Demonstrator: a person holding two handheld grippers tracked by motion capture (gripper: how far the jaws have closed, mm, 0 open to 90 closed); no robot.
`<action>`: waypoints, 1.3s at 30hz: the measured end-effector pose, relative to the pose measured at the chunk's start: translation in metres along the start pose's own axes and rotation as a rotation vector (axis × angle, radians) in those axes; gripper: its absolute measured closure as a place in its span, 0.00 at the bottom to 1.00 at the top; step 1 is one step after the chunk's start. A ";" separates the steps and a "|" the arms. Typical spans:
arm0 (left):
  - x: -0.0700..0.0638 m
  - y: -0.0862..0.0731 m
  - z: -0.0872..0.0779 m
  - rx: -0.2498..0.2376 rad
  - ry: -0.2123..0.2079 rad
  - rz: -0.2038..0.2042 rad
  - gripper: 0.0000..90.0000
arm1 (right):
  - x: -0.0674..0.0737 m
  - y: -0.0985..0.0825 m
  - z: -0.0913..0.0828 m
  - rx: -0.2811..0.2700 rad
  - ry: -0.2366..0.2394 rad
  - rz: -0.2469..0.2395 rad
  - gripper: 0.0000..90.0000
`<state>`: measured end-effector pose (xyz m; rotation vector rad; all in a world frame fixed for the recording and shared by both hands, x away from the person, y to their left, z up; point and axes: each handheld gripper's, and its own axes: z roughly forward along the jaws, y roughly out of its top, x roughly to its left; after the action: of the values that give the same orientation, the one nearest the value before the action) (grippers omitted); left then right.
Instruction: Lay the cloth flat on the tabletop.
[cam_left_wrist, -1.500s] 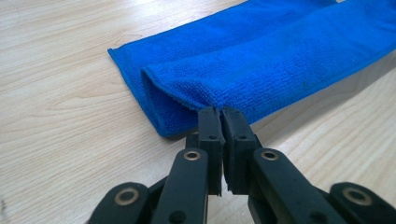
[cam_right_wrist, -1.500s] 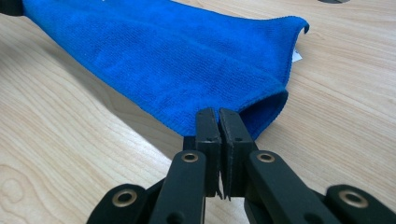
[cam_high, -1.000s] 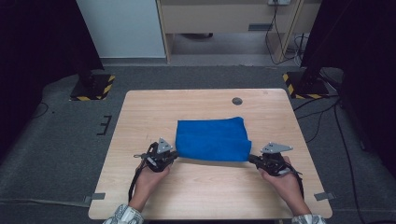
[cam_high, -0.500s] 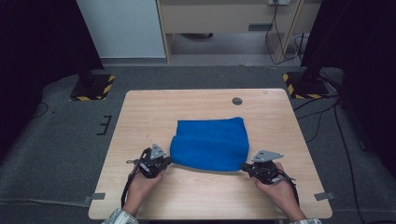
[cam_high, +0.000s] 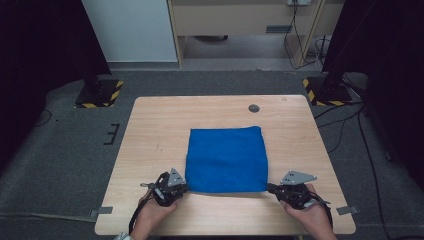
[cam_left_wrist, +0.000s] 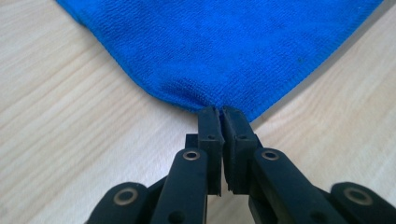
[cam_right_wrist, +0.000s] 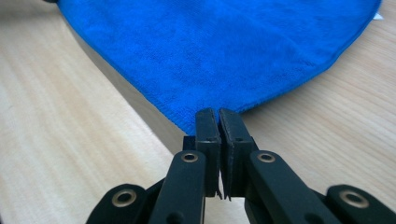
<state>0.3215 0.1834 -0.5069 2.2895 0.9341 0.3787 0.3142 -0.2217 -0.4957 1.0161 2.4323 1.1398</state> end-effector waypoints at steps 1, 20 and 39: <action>0.001 -0.001 -0.002 0.001 0.001 -0.001 0.96 | 0.002 0.000 0.000 -0.001 0.002 -0.005 0.97; -0.004 -0.008 -0.008 0.007 -0.065 -0.021 0.94 | 0.007 -0.004 -0.007 0.023 -0.033 -0.038 0.96; 0.015 -0.003 -0.009 -0.128 0.040 -0.151 0.16 | -0.012 -0.005 0.008 0.014 -0.162 0.030 0.24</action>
<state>0.3267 0.1998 -0.5015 2.0880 1.0639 0.4077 0.3247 -0.2282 -0.5052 1.1075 2.3083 1.0095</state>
